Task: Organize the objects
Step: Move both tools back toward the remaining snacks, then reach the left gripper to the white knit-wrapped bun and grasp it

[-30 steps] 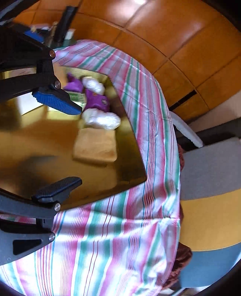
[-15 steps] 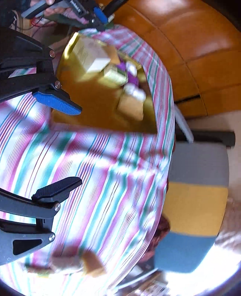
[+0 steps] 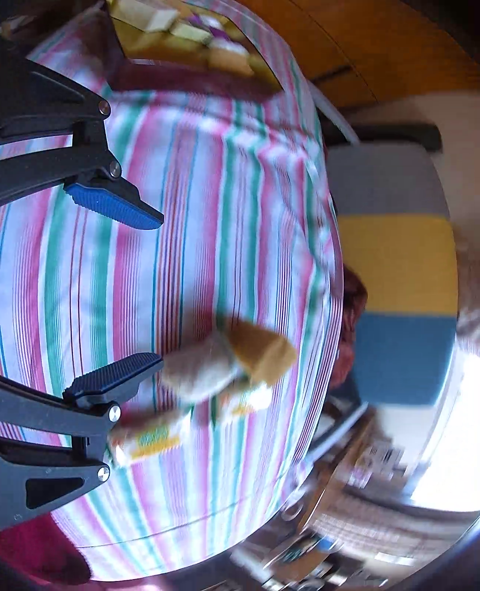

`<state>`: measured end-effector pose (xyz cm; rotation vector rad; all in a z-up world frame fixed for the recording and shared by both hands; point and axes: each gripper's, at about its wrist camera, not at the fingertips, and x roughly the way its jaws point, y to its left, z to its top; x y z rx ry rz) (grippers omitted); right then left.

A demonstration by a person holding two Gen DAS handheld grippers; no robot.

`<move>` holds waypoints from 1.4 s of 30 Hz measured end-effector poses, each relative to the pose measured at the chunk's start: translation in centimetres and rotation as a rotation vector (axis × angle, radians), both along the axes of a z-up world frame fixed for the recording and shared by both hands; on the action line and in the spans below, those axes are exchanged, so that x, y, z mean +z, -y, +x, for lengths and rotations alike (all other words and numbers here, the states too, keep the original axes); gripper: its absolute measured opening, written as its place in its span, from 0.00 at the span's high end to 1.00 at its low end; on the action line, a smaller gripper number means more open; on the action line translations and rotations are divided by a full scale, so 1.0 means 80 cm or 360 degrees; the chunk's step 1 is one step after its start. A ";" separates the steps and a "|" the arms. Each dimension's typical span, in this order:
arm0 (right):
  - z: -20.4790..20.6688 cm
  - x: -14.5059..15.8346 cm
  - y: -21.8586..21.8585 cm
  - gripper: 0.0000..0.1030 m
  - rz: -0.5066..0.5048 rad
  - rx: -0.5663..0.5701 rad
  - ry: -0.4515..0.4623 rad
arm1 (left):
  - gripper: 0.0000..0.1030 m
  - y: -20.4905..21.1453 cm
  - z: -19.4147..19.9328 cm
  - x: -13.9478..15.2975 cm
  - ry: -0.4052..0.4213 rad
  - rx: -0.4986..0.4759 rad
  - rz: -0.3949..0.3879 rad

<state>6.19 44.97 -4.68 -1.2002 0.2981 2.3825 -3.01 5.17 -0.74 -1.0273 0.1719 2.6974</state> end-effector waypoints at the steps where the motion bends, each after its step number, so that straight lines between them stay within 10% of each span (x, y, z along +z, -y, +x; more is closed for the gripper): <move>1: 0.008 -0.004 -0.014 0.32 -0.0027 -0.0082 -0.0019 | 0.20 -0.007 0.001 0.000 -0.0002 -0.0019 -0.0007; 18: 0.113 -0.014 -0.140 0.32 -0.0507 -0.0909 -0.0396 | 0.20 -0.180 0.015 0.003 -0.0005 -0.0485 -0.0066; 42: 0.123 -0.030 -0.156 0.32 -0.0743 -0.0941 -0.0474 | 0.20 -0.351 0.024 -0.029 0.0066 -0.0802 -0.0208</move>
